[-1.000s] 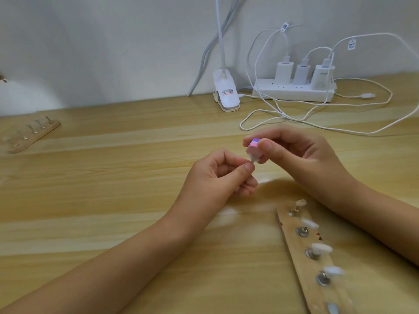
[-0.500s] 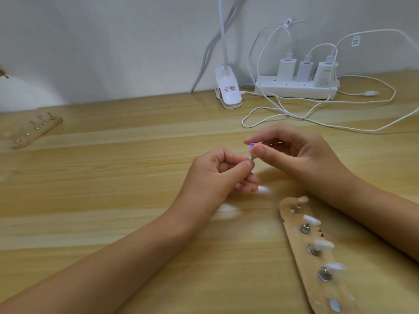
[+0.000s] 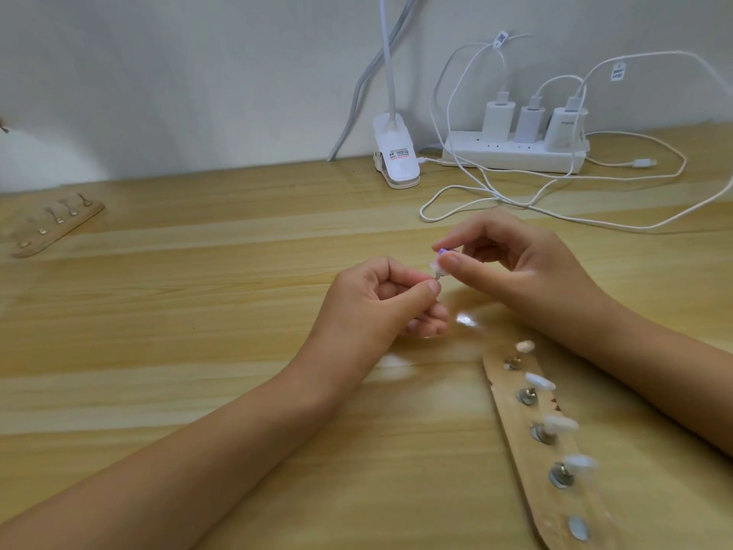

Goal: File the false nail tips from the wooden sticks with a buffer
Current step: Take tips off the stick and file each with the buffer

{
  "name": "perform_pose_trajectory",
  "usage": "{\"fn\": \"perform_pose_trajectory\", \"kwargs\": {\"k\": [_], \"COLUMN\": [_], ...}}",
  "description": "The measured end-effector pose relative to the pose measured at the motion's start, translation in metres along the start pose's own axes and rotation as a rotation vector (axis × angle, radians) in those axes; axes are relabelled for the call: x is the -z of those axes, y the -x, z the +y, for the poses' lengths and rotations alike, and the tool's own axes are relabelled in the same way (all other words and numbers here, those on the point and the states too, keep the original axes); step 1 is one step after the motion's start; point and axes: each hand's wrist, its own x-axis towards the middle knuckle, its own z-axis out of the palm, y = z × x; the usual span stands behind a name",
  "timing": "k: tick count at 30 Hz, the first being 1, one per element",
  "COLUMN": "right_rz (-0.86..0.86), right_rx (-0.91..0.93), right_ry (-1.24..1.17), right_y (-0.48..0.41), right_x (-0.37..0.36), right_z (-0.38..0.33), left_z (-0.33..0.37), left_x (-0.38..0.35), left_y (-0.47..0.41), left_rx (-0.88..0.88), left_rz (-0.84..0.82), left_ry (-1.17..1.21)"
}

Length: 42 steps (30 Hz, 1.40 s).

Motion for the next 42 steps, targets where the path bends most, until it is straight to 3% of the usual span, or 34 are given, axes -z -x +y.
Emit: {"fn": "perform_pose_trajectory", "kwargs": {"k": [4, 7, 10, 14, 19, 22, 26, 33, 36, 39, 42], "right_rz": [0.005, -0.009, 0.025, -0.018, -0.013, 0.029, 0.051, 0.056, 0.028, 0.026, 0.018], "right_rx": [0.017, -0.095, -0.018, -0.059, 0.047, -0.087, -0.015, 0.014, -0.054, 0.038, -0.018], "right_ry": [-0.108, -0.130, -0.163, -0.106, -0.004, -0.057, -0.169, -0.118, -0.079, -0.056, -0.096], "right_y": [0.0040, 0.0021, 0.0030, 0.0039, 0.0038, 0.0006, 0.0029, 0.0065, 0.0061, 0.0061, 0.0049], "right_x": [-0.0028, -0.0012, -0.0023, -0.0027, -0.0044, -0.0019, -0.0014, -0.0043, -0.0042, -0.0050, -0.0041], "right_z": [-0.0028, -0.0002, -0.0038, -0.0009, -0.0016, 0.0003, -0.0020, -0.0049, -0.0032, -0.0040, -0.0029], "left_z": [-0.0001, -0.0008, -0.0011, -0.0013, -0.0007, -0.0011, -0.0003, 0.0003, 0.0004, 0.0012, 0.0013], "left_x": [0.0007, 0.0007, 0.0008, 0.0000, 0.0005, 0.0006, 0.0004, 0.0003, -0.0003, -0.0003, -0.0002], "left_y": [0.0004, 0.0005, -0.0002, -0.0002, 0.0004, -0.0001, 0.0000, 0.0002, 0.0001, 0.0004, 0.0011], "left_rx": [-0.007, -0.007, -0.003, -0.003, -0.009, -0.008, -0.005, -0.004, 0.004, 0.004, -0.004], "left_rz": [0.000, -0.002, -0.004, -0.013, -0.010, -0.002, -0.002, 0.001, 0.008, 0.012, 0.014], "left_ry": [-0.008, -0.013, -0.036, -0.071, -0.064, -0.032, -0.024, -0.042, -0.033, -0.044, -0.037]}}
